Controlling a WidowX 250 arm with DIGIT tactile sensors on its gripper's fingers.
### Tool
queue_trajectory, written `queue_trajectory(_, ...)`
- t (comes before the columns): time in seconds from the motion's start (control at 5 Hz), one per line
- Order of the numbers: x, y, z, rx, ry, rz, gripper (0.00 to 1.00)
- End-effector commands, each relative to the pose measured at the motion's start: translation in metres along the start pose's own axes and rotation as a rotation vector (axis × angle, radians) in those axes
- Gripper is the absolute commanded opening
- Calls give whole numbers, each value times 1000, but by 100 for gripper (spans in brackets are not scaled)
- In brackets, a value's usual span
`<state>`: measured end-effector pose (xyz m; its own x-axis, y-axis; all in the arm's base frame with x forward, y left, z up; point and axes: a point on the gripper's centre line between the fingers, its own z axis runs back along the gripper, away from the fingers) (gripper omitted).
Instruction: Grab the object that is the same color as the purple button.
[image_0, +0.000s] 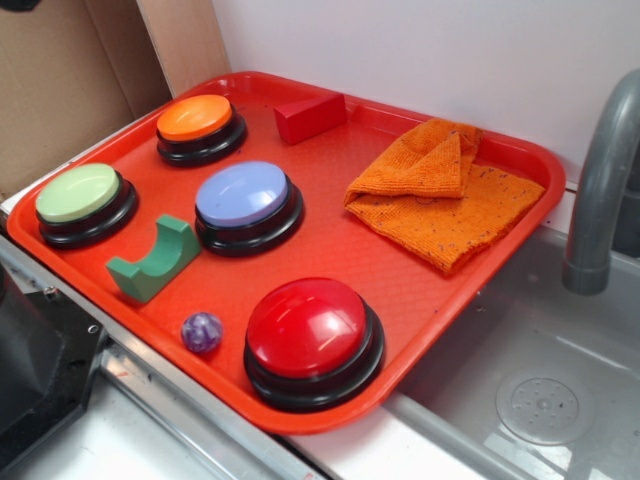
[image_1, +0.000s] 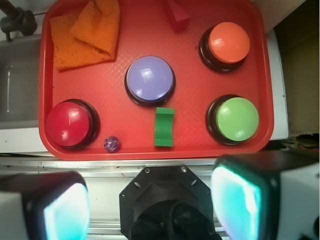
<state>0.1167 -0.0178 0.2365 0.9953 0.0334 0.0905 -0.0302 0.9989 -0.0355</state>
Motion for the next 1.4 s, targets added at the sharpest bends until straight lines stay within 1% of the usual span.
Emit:
queue_trajectory(0.0,0,0,0,0,0,0,100)
queue_trajectory(0.2,6,-14,-28,-51,-22,-119,100)
queue_trajectory(0.4,10,-28,-52,-78,-49,-242,100)
queue_trajectory(0.6,13,-40,-85,-117,-77,-363,100)
queue_trajectory(0.8,15,-48,-116,-131,-67,-425,100)
queue_trajectory(1.0,17,-57,-148,-149,-122,-520,100)
queue_trajectory(1.2,11,-67,-169,-182,-84,-590,100)
